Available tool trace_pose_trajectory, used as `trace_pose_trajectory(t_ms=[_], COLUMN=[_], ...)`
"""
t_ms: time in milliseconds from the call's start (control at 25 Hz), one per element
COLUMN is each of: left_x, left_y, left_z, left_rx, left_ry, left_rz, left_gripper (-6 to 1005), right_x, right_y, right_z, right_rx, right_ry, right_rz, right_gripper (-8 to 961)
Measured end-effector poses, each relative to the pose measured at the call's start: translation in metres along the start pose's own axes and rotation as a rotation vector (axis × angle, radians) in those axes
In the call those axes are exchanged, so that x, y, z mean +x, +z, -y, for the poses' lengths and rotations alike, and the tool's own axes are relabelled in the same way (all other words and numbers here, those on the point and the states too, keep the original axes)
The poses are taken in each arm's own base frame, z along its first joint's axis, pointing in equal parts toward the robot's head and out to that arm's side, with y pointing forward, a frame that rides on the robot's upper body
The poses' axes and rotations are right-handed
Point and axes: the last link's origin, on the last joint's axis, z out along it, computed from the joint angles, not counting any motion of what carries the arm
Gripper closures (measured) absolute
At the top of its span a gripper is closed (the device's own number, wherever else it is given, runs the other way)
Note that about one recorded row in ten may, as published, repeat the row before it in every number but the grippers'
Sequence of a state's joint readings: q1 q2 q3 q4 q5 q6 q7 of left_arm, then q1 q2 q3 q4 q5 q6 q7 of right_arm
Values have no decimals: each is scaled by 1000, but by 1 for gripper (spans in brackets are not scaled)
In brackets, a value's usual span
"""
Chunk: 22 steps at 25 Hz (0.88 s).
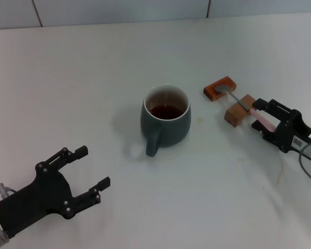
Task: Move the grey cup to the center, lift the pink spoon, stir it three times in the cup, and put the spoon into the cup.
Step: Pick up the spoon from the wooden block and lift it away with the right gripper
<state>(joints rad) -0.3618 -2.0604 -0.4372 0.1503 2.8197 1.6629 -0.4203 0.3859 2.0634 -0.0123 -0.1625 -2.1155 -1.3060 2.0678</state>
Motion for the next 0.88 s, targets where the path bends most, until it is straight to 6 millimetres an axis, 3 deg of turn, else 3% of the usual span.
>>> trace_pose_trajectory(t_ms=[240, 360, 560, 760, 880], left_x=[0, 1, 1, 1, 1], left_y=[1, 1, 1, 0, -1], left_z=[1, 1, 1, 2, 2], left_rx=[-1, -2, 2, 9, 14], left_ry=[2, 2, 3, 2, 2], left_rz=[-1, -1, -3, -5, -5], left_gripper=[190, 191, 191, 191, 190], right_x=[0, 0, 0, 0, 0], right_y=[0, 0, 1, 1, 2], right_z=[1, 1, 1, 2, 2], right_rx=[7, 7, 6, 12, 12], right_ry=[4, 4, 5, 6, 7], right_rz=[4, 4, 2, 5, 5], right_gripper=[196, 404, 606, 605, 690])
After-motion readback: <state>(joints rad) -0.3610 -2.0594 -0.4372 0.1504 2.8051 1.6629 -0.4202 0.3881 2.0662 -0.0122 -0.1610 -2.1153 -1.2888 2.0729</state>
